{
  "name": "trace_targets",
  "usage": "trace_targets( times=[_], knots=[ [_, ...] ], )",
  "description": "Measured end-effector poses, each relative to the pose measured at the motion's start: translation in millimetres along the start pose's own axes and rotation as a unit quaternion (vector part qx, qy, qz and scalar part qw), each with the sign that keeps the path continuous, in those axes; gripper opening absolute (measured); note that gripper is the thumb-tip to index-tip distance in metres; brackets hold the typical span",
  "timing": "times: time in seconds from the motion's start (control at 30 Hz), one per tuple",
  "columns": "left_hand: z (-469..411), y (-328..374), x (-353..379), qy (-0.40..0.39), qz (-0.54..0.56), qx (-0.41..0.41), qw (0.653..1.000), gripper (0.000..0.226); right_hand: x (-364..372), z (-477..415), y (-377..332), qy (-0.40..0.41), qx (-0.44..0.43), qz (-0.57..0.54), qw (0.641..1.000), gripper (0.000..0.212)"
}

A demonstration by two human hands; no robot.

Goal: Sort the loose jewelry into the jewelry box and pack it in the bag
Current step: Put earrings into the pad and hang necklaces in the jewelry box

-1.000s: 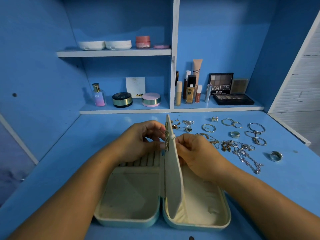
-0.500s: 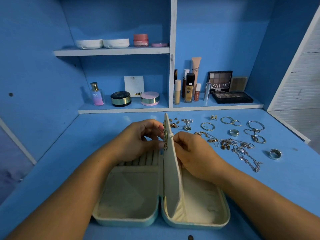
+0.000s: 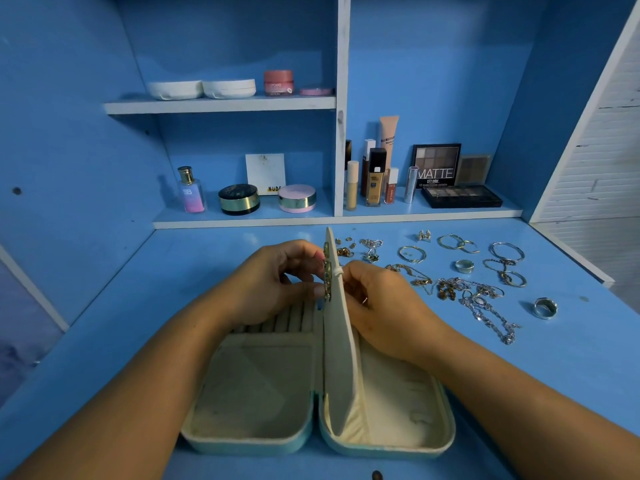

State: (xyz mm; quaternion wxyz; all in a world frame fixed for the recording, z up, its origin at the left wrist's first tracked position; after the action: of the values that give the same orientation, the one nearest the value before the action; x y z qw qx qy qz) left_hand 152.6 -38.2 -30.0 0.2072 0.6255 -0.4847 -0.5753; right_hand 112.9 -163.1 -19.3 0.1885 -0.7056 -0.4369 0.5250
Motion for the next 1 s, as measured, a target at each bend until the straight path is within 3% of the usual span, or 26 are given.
trace_targets(
  times=[0.17, 0.23, 0.33, 0.47, 0.63, 0.83, 1.0],
  knots=[
    [1.1, 1.4, 1.5, -0.006, -0.016, -0.006, 1.0, 0.028, -3.7, 0.7, 4.8, -0.012, 0.009, 0.006, 1.0, 0.014],
    [1.9, 3.5, 2.6, -0.004, -0.023, -0.007, 1.0, 0.03, -13.7, -0.5, 9.0, 0.012, 0.04, -0.052, 0.998, 0.01],
    [4.1, 5.8, 4.4, -0.001, -0.025, -0.013, 1.0, 0.031, -31.4, -1.2, 13.3, 0.042, 0.108, -0.249, 0.962, 0.022],
    [12.3, 11.4, 8.2, -0.028, -0.063, -0.018, 0.997, 0.032, -42.8, 0.9, 9.8, -0.022, 0.103, -0.326, 0.94, 0.055],
    [21.4, 18.9, 10.7, -0.041, -0.16, 0.017, 0.986, 0.055, -54.5, 3.2, 28.7, -0.056, 0.122, -0.173, 0.976, 0.026],
    [23.8, 24.8, 14.6, -0.037, -0.274, 0.071, 0.958, 0.063, -51.6, 0.3, 51.5, -0.048, 0.129, -0.073, 0.988, 0.02],
    [22.1, 20.3, 10.9, -0.02, -0.292, 0.07, 0.954, 0.07, -49.5, -5.1, 55.4, -0.04, 0.05, 0.091, 0.994, 0.02]
  ],
)
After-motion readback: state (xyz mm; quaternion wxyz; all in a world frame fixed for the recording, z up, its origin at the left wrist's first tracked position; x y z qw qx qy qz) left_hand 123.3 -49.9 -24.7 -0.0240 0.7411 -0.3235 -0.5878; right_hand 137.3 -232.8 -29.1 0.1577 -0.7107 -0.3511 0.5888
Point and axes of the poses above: each hand's wrist, its own z-axis away from the middle knuckle, its own x-axis out of the palm, y = z × x, the point moved 9 cm from there along -z, towards the middle knuckle, and after that the axes turned 10 degrees about y, right-handed, at the moved point
